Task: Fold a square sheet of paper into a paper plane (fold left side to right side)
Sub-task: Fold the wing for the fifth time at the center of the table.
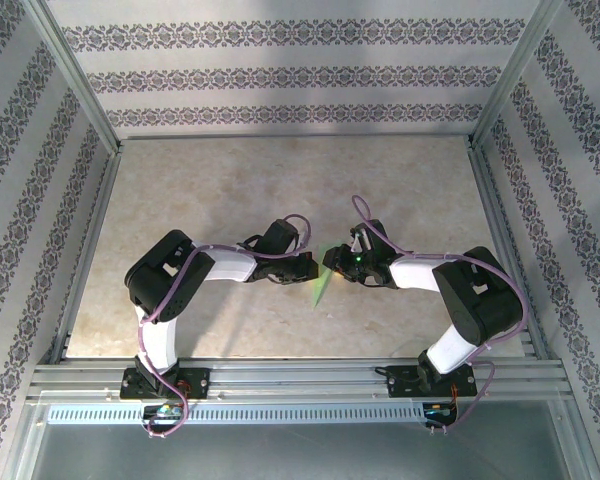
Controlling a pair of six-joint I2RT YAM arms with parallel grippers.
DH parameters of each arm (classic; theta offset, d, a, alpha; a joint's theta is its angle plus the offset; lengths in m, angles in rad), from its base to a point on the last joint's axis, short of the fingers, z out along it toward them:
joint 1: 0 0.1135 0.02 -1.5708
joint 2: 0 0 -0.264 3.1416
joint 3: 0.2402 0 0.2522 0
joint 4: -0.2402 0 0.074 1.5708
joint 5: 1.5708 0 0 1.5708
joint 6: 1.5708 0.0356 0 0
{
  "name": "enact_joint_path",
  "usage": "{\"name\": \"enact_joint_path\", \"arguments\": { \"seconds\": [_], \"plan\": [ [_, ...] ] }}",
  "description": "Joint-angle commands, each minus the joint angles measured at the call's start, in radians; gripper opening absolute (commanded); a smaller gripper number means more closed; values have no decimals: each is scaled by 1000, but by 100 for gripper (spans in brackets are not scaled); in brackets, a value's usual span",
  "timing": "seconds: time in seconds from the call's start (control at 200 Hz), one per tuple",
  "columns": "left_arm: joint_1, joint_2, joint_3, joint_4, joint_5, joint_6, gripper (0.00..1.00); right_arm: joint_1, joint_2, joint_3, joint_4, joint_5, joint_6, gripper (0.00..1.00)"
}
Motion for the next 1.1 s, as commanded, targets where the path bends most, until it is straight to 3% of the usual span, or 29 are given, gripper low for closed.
{"name": "enact_joint_path", "arguments": {
  "seconds": [0.0, 1.094],
  "plan": [
    [21, 7, 26, -41, -26, 36, 3, 23, 45, 6, -33, 22, -21, 38],
    [32, 40, 62, -119, -10, 123, 3, 26, 62, 32, -39, 17, -34, 38]
  ]
}}
